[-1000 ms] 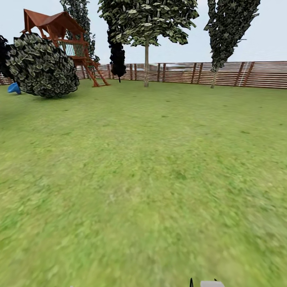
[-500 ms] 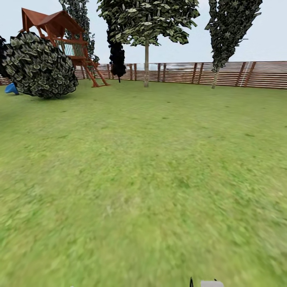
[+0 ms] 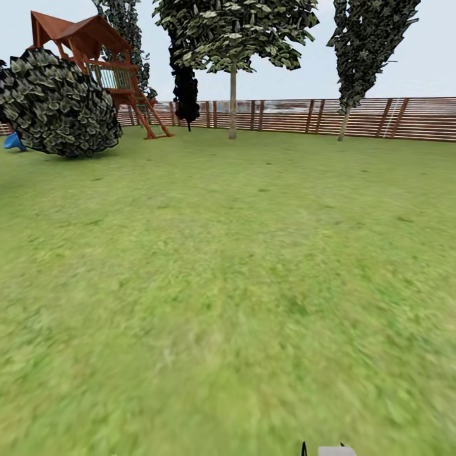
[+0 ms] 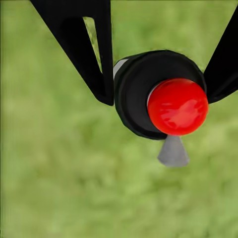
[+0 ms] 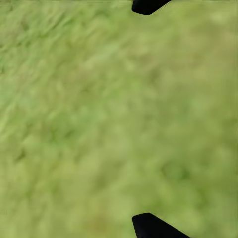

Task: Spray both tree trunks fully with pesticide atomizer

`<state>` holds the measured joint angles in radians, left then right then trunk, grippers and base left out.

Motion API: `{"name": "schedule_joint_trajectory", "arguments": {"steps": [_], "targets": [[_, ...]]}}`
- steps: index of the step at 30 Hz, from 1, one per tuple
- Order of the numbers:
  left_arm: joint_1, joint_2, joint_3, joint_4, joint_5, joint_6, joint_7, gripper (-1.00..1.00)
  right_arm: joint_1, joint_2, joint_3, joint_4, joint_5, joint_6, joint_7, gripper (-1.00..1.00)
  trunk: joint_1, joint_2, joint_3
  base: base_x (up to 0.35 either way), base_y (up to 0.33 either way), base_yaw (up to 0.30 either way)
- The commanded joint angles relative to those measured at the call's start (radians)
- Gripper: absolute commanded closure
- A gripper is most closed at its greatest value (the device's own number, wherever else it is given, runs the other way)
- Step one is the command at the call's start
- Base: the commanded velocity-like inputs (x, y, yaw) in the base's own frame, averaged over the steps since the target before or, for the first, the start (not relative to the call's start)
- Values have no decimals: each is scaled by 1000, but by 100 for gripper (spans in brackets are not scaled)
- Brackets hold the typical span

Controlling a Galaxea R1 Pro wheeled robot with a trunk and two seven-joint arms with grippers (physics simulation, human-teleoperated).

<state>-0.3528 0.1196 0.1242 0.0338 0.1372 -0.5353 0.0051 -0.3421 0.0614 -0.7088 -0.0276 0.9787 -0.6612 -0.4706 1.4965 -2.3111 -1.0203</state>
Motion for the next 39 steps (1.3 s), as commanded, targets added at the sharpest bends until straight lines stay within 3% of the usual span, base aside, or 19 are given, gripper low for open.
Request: {"name": "schedule_joint_trajectory", "arguments": {"steps": [1, 39], "targets": [[0, 0, 0, 0, 0, 0, 0, 100, 0, 0, 0, 0, 0, 0, 0, -100, 0, 0, 0, 339, 0, 0], [0, -2, 0, 7, 1, -1, 0, 100, 0, 0, 0, 0, 0, 0, 0, -100, 0, 0, 0, 339, 0, 0]]}}
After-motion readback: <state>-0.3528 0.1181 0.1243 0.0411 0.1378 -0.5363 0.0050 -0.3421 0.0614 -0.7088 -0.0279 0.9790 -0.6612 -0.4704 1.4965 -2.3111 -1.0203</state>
